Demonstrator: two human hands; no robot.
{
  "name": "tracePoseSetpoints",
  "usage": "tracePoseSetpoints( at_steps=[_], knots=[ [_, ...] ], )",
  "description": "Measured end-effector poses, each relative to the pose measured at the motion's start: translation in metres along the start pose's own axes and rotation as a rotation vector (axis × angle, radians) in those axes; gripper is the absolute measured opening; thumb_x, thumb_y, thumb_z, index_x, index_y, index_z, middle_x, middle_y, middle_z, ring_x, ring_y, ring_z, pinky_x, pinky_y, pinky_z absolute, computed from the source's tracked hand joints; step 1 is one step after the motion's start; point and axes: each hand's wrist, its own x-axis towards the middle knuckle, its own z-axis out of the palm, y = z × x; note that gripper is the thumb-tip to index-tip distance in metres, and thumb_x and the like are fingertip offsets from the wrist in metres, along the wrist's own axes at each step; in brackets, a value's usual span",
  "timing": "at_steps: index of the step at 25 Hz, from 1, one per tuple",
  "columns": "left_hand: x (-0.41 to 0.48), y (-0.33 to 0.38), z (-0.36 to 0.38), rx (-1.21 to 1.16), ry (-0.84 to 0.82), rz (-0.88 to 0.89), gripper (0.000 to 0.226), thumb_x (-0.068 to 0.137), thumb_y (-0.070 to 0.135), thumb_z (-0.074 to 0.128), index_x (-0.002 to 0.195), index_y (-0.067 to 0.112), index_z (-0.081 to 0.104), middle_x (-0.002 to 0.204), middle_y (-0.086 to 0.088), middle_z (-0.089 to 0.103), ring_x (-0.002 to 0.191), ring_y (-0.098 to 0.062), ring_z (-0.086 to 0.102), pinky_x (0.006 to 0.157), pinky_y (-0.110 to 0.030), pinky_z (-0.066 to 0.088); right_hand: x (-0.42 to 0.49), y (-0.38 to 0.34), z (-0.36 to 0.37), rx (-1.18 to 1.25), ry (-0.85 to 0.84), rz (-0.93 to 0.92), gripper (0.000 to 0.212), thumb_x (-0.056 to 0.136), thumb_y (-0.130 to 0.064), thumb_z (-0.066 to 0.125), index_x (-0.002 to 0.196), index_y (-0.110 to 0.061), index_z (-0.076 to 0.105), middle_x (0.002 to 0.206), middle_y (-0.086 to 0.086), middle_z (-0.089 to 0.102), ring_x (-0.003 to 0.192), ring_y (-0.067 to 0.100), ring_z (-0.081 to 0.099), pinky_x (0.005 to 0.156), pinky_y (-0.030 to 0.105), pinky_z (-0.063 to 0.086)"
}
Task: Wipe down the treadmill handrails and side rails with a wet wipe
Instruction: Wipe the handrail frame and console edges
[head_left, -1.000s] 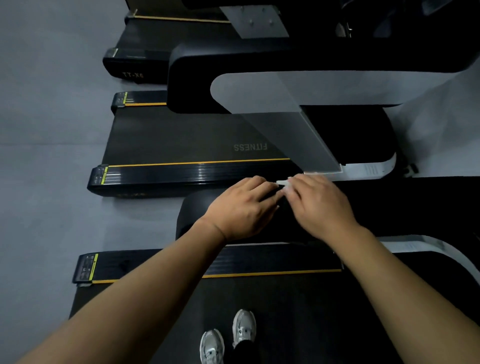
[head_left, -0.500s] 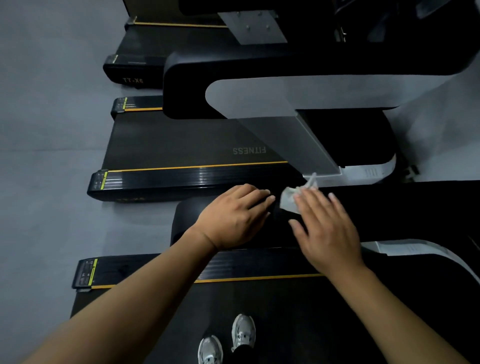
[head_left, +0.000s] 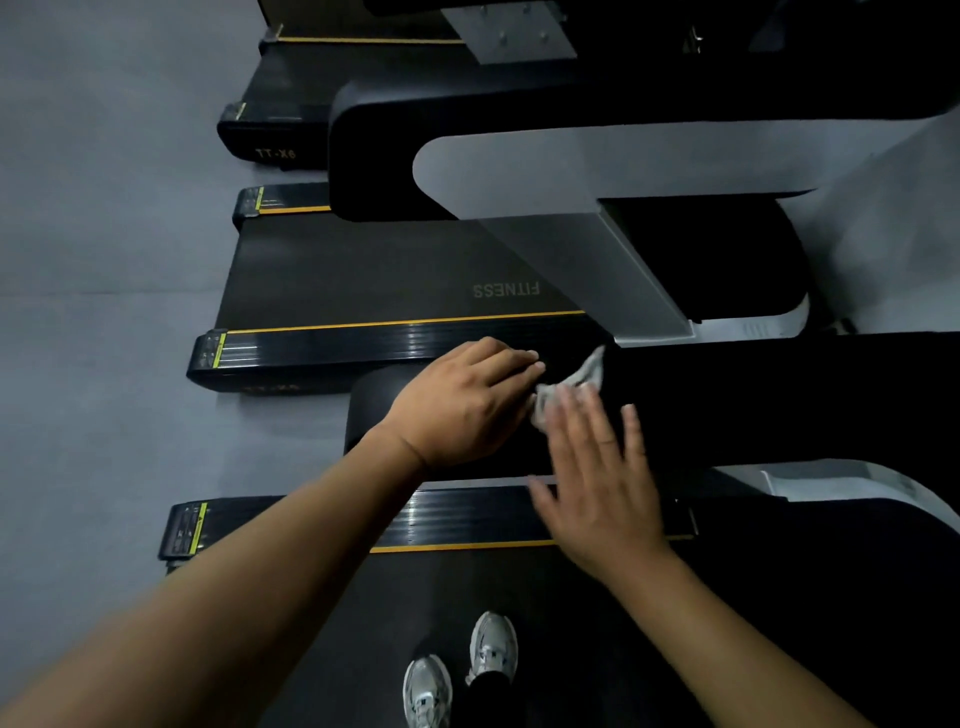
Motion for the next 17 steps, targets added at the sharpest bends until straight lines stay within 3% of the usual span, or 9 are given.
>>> tracePoseSetpoints(
  at_steps=[6,11,17],
  knots=[
    [0.001,0.003,-0.001,0.014,0.0,0.001,0.034,0.105,0.024,0.057,0.128,0.003,0.069,0.127,-0.012,0.069,0.105,-0.03,0.065,0.09,-0.044,0.055,-0.038,0.049,0.028,-0.208,0.019,-0.095,0.083,0.097,-0.04,0.049,0.162,-0.002,0.015,0.172,0.015,0.003,0.159,0.032,0.002,0.127,0.057,0.006],
    [0.002,0.002,-0.002,-0.008,0.009,0.005,0.033,0.105,0.024,0.058,0.126,0.002,0.07,0.126,-0.012,0.069,0.103,-0.03,0.064,0.089,-0.044,0.055,-0.024,0.008,0.036,-0.097,0.044,-0.102,0.084,0.095,-0.036,0.047,0.162,-0.001,0.011,0.172,0.016,-0.001,0.159,0.033,0.001,0.127,0.056,0.004],
    [0.002,0.002,-0.001,-0.001,-0.01,-0.015,0.034,0.105,0.026,0.056,0.128,0.003,0.069,0.127,-0.011,0.069,0.103,-0.031,0.064,0.088,-0.044,0.055,-0.036,0.046,0.025,-0.094,0.07,0.014,0.085,0.094,-0.031,0.055,0.161,0.002,0.015,0.171,0.02,0.004,0.158,0.036,0.007,0.125,0.061,0.011]
  ],
)
